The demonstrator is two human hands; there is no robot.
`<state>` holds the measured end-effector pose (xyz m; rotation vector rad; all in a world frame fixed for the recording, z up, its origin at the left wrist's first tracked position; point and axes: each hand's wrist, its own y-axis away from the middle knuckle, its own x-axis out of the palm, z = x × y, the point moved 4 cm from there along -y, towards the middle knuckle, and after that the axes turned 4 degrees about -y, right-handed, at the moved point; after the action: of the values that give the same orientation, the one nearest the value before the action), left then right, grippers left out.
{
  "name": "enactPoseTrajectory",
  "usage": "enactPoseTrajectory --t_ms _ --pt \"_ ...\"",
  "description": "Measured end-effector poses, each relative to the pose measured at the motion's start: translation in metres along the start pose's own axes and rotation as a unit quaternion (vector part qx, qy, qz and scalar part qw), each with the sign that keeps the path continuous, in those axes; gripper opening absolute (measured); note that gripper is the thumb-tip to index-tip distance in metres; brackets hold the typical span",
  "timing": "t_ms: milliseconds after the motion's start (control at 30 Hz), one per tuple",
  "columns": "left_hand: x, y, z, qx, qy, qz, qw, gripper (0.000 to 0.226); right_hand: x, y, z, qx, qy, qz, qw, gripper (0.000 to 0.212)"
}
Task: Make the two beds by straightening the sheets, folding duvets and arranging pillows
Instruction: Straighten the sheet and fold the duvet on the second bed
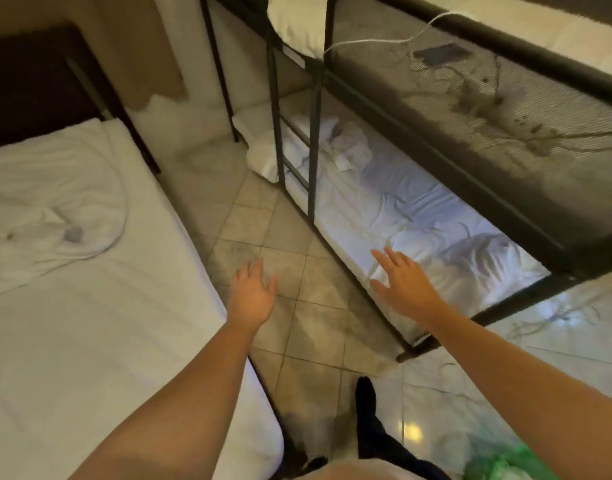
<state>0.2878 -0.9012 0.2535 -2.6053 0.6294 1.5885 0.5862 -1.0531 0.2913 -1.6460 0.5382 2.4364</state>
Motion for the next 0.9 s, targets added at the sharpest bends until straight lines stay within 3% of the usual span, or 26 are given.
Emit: enactPoseTrajectory --t_ms 367,600,900 --pt "-0.008 -0.119 -0.011 -0.148 0.043 -0.059 0.986 0.063 -0.045 -0.242 0.017 -0.143 0.057 0.066 0.986 0.069" --pt "-0.056 -0.154 0.023 -0.240 0.041 -0.092 0.966 0.062 -0.052 -0.341 0.094 -0.218 0.058 0.106 0.968 0.067" --pt "-0.125 -0.279 0.122 -0.278 0.027 -0.101 0.955 0.062 -0.040 -0.505 0.217 -0.269 0.055 0.113 0.955 0.068"
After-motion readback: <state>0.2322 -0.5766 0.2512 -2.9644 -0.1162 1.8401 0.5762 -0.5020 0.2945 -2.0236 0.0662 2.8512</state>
